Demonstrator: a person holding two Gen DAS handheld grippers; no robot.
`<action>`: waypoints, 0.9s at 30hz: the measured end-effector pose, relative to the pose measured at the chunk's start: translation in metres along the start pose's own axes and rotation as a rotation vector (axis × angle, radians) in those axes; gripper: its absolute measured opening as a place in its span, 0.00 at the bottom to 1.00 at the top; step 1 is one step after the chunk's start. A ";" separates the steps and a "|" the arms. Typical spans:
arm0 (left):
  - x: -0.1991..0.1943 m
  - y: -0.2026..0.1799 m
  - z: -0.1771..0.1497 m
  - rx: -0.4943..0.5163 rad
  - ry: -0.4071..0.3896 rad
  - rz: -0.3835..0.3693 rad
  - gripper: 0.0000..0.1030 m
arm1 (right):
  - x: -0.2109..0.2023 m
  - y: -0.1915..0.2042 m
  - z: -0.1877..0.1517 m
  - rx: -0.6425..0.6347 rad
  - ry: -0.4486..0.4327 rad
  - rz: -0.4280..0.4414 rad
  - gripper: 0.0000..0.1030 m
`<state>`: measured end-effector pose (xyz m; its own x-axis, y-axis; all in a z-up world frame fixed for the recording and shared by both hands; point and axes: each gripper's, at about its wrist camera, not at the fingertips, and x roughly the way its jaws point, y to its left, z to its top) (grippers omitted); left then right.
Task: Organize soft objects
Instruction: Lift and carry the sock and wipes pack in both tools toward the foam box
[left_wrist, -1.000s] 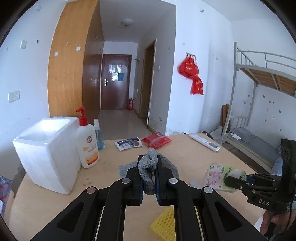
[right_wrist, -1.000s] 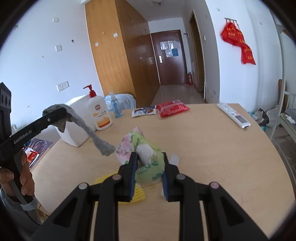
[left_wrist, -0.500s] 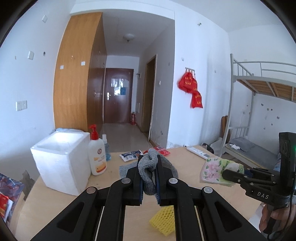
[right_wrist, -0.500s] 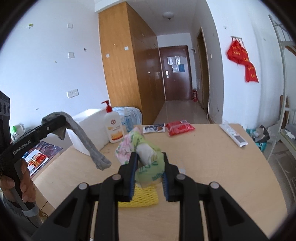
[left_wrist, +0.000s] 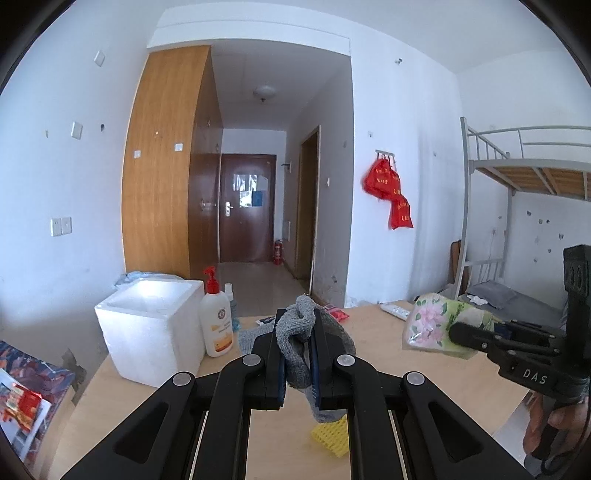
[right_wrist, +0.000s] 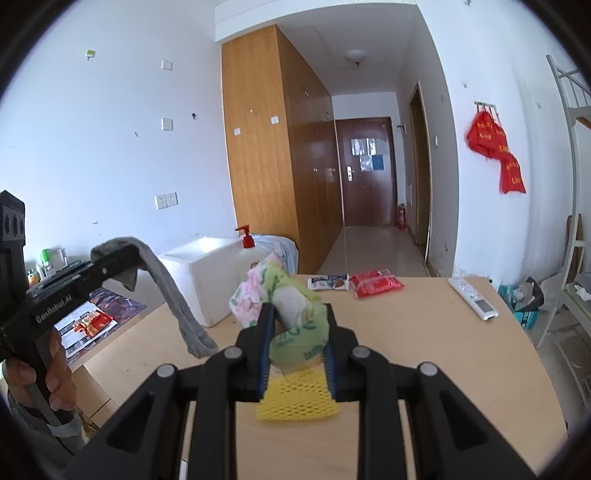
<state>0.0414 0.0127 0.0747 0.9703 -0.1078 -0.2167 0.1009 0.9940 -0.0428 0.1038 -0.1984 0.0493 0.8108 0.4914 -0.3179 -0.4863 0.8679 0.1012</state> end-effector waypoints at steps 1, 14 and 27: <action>-0.002 0.000 -0.001 -0.001 0.000 0.001 0.10 | 0.000 0.000 -0.001 -0.001 0.000 0.000 0.27; -0.006 0.014 -0.007 -0.031 0.034 0.094 0.10 | 0.021 0.008 -0.001 -0.001 0.032 0.061 0.27; -0.032 0.068 -0.014 -0.111 0.036 0.381 0.10 | 0.065 0.068 0.005 -0.053 0.073 0.246 0.27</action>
<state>0.0144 0.0837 0.0655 0.9250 0.2660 -0.2714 -0.2914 0.9549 -0.0573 0.1254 -0.1072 0.0399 0.6414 0.6791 -0.3569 -0.6840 0.7169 0.1349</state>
